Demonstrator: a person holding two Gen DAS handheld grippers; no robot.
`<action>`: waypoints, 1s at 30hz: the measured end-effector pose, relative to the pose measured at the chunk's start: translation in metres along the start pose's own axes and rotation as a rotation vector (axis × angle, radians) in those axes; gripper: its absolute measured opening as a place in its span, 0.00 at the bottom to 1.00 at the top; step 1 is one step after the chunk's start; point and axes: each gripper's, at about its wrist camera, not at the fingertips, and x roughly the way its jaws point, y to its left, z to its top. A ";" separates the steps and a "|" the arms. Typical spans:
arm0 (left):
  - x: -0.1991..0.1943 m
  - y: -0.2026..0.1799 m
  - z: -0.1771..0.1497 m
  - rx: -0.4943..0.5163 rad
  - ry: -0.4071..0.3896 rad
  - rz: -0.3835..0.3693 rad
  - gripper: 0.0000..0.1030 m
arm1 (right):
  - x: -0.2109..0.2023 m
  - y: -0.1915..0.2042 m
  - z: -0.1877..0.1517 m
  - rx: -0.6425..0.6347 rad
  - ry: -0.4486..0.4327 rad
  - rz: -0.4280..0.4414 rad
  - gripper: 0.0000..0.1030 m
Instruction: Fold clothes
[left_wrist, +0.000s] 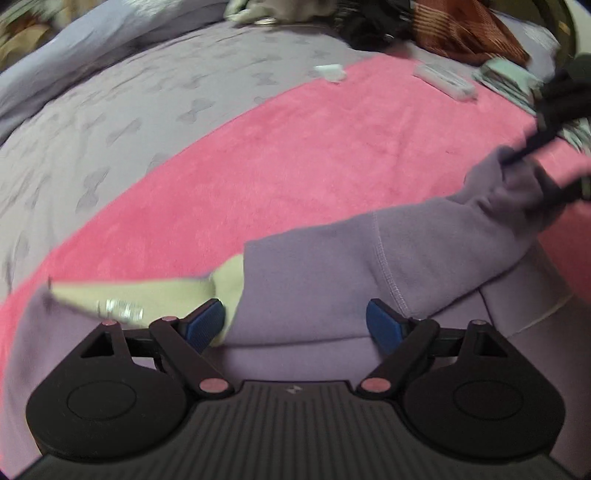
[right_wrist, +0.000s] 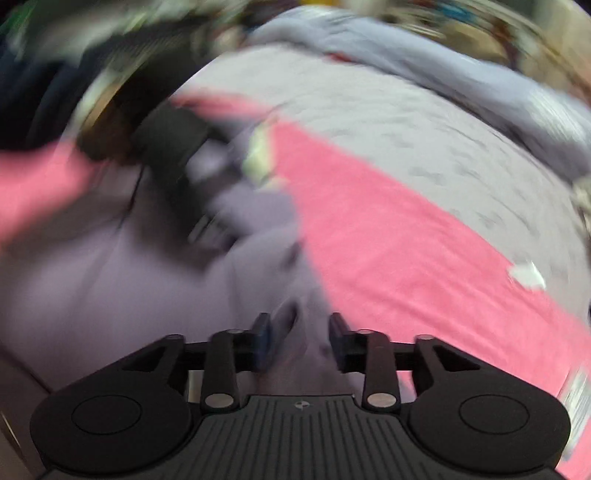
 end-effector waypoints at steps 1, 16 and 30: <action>-0.002 -0.001 -0.004 -0.027 -0.013 0.010 0.83 | -0.002 -0.014 0.009 0.072 -0.021 0.022 0.45; -0.021 -0.011 -0.035 -0.162 -0.086 0.079 0.87 | 0.133 -0.010 0.100 0.166 0.109 0.220 0.16; -0.037 -0.006 -0.046 -0.343 -0.155 0.107 0.88 | 0.122 0.011 0.128 -0.237 -0.004 -0.200 0.07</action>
